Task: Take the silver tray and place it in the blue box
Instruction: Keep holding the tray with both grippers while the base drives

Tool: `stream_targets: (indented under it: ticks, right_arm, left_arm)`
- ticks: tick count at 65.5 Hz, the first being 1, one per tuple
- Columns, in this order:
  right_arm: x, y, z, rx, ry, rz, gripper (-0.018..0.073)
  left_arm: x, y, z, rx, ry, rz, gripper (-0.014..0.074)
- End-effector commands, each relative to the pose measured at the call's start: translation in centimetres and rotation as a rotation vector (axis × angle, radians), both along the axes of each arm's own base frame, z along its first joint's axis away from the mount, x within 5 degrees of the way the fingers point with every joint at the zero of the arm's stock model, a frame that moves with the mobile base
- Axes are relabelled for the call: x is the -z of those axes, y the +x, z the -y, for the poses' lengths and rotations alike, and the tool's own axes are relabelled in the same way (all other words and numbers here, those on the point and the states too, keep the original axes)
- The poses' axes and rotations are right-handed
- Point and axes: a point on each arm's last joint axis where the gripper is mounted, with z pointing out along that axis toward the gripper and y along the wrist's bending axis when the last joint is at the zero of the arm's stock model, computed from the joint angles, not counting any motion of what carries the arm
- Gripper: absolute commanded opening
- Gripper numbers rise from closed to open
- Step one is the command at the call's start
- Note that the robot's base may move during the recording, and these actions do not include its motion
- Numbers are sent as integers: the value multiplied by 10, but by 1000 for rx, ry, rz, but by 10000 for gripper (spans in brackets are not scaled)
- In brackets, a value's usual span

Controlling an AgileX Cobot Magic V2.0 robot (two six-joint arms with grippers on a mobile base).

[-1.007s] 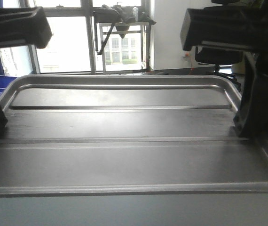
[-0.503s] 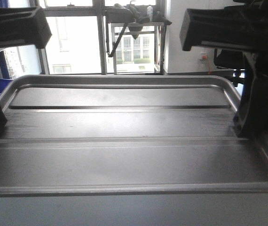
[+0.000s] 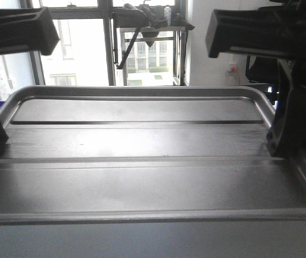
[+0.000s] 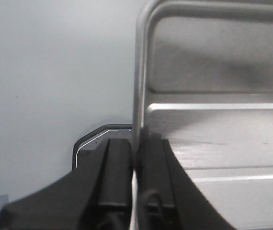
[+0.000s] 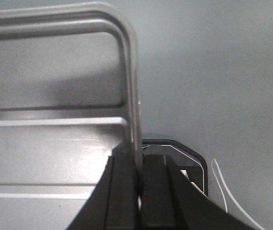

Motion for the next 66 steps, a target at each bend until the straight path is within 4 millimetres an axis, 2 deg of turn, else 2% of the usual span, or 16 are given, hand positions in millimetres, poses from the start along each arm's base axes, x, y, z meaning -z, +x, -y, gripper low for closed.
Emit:
stream_targets:
  ticks: [1, 66]
  right_arm:
    - [-15, 4, 6, 4, -4, 65, 52]
    - [-15, 4, 6, 4, -4, 65, 52]
  left_arm:
    - [-12, -1, -5, 4, 0, 43, -15]
    - [-12, -1, -5, 4, 0, 43, -15]
